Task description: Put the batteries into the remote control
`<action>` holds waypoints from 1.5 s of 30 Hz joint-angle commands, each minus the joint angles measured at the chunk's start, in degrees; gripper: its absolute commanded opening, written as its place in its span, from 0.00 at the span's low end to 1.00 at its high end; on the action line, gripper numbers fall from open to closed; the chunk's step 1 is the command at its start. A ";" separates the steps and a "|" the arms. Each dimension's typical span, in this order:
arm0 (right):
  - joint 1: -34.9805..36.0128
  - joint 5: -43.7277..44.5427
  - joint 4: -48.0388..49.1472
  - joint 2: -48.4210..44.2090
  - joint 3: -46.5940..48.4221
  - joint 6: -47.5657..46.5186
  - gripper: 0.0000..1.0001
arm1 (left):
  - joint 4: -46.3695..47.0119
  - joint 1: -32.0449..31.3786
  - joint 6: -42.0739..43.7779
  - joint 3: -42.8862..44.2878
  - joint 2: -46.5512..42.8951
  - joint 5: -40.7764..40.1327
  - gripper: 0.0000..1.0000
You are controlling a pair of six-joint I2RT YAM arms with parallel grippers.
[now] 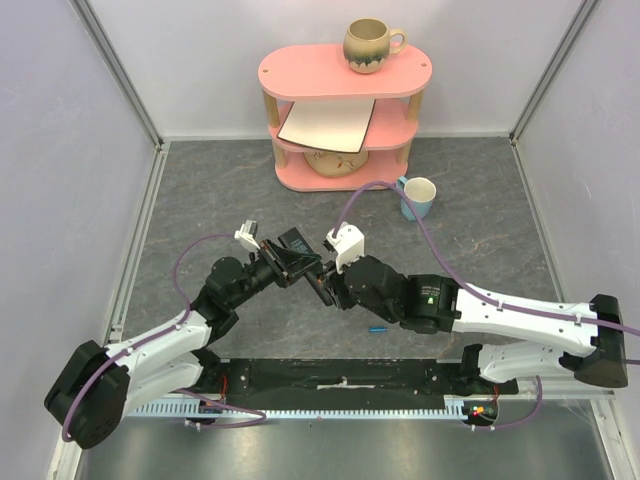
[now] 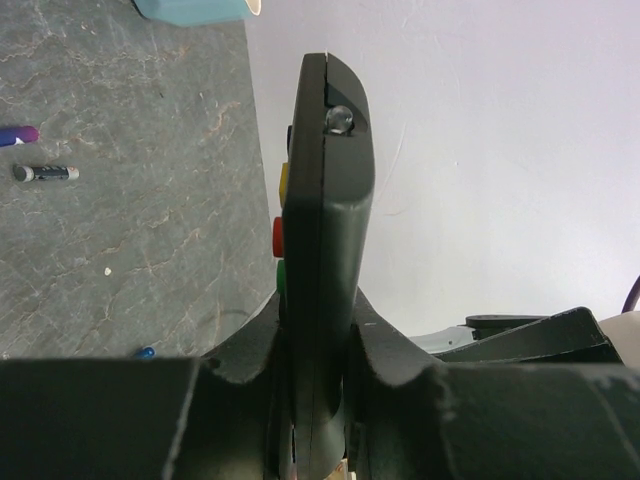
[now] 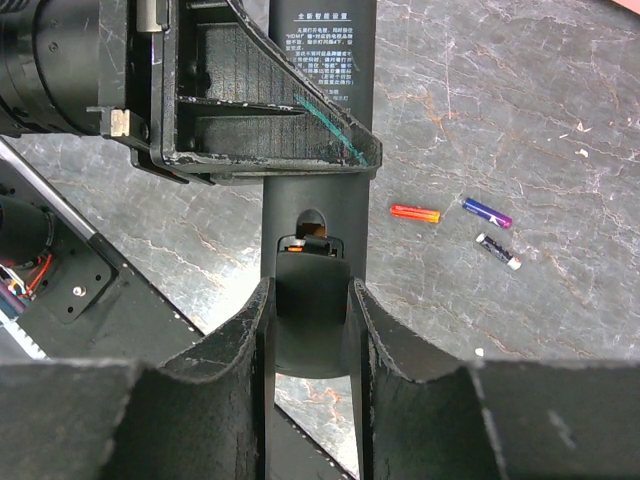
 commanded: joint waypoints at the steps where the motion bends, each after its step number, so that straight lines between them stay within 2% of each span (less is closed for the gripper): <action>1: 0.25 2.02 -2.88 1.73 0.02 -2.16 0.00 | 4.72 -0.47 -1.53 1.08 -2.12 0.02 0.02; 12: 0.60 3.33 -3.41 0.06 -1.04 -5.24 0.01 | 5.07 -0.47 -2.14 0.64 -2.56 0.11 0.02; 18: 0.60 4.74 -3.49 -0.38 -1.22 -3.92 0.20 | 4.90 -0.47 -2.14 0.55 -2.38 0.11 0.02; 27: 0.51 5.36 -3.49 -0.03 -0.78 -3.57 0.24 | 4.90 -0.56 -1.97 0.73 -2.21 0.19 0.02; 45: 0.51 5.09 -3.93 1.55 0.81 -3.13 0.41 | 4.81 -0.64 -1.79 0.55 -2.20 0.11 0.02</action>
